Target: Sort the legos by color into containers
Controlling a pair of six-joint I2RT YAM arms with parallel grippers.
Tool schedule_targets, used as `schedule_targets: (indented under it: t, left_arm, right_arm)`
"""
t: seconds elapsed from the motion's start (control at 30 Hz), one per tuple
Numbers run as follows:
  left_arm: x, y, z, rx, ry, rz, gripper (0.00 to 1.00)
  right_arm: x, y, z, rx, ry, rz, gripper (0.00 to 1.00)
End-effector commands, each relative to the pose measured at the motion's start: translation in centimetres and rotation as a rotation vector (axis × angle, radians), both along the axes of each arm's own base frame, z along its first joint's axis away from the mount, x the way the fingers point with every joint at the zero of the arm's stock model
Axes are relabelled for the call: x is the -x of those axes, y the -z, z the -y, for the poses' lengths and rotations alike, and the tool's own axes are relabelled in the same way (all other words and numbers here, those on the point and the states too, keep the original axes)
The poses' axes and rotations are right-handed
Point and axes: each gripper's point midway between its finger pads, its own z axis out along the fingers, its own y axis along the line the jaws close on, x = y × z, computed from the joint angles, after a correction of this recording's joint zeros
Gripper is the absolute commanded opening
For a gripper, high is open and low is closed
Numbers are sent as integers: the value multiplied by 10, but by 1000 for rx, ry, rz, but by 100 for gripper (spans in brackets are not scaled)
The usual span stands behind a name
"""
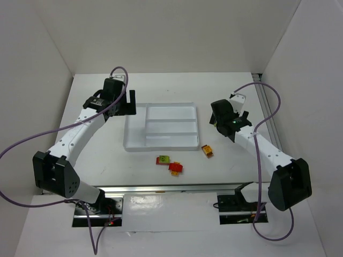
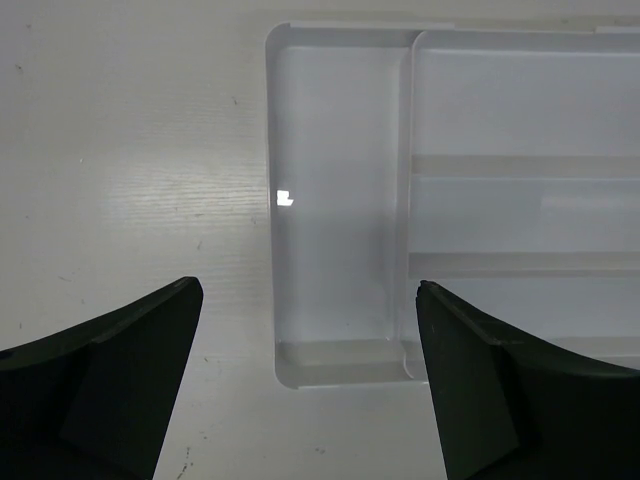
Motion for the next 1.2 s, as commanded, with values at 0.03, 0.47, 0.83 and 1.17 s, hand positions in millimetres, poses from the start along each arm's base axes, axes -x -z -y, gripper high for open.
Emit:
schedule_targets:
  t: [0.03, 0.47, 0.83, 1.17]
  left_arm:
    - [-4, -26, 11, 69, 41, 62, 100]
    - [-10, -40, 32, 130, 143, 82, 100]
    - [-9, -44, 31, 115, 157, 84, 100]
    - [-13, -43, 38, 116, 171, 57, 100]
  right_arm:
    - [5, 10, 1, -13, -3, -13, 100]
    - [2, 41, -32, -80, -329, -223, 100]
    - [-28, 72, -20, -8, -397, -337, 95]
    - [-74, 101, -7, 29, -428, -325, 76]
